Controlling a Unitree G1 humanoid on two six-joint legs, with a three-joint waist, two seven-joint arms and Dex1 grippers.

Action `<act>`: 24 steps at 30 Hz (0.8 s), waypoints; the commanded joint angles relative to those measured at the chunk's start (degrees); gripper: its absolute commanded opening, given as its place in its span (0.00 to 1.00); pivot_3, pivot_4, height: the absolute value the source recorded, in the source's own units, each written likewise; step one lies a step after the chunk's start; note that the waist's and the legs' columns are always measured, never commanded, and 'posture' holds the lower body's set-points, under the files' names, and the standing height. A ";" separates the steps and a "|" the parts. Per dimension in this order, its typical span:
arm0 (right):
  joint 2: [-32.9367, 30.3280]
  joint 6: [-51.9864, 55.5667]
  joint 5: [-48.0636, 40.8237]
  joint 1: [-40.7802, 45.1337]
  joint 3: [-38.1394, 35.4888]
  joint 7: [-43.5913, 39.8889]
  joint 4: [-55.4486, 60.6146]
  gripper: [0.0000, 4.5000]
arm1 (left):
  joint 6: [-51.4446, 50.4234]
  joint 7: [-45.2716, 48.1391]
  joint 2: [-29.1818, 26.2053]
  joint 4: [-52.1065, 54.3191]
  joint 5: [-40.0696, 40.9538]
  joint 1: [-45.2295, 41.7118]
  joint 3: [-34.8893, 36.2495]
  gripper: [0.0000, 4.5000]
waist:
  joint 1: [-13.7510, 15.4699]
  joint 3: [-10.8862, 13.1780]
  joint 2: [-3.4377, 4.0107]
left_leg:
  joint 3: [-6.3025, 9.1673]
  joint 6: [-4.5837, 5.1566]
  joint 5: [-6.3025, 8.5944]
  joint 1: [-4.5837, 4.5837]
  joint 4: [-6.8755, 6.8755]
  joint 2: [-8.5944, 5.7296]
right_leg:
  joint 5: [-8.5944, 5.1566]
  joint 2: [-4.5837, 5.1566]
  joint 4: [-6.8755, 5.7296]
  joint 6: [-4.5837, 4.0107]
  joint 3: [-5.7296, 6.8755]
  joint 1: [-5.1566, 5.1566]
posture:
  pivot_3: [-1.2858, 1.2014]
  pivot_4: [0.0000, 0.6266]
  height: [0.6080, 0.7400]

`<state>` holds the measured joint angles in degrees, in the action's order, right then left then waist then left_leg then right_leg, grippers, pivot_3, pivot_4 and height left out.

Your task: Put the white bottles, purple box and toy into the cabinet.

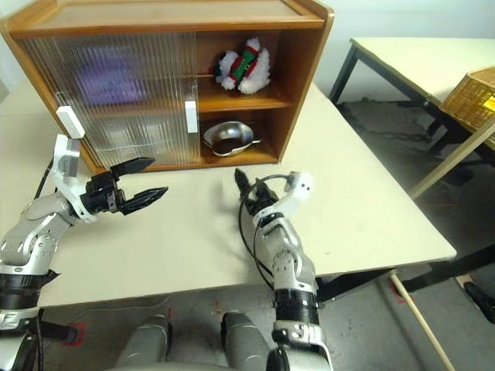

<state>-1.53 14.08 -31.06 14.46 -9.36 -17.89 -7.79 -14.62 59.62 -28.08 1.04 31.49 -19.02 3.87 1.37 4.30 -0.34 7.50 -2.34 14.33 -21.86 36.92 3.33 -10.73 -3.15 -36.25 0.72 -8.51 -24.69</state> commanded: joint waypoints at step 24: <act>-6.13 -17.17 23.31 11.35 13.38 -8.48 -19.19 0.01 | 0.85 -1.34 -0.19 0.12 -0.55 0.90 0.33 1.00 | 0.78 0.00 0.00 | 0.07 -0.01 -0.01 0.06 -0.02 0.02 | 0.02 -0.03 0.01 0.04 -0.02 0.03 | 0.56 0.16 1.00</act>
<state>-7.84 -2.36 -8.43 25.49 3.98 -25.98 -24.83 -14.04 58.37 -28.10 0.83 31.50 -18.70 4.06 2.14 4.30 -0.35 7.58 -2.35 14.32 -21.80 36.90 3.35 -10.71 -3.18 -36.24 0.75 -8.53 -24.66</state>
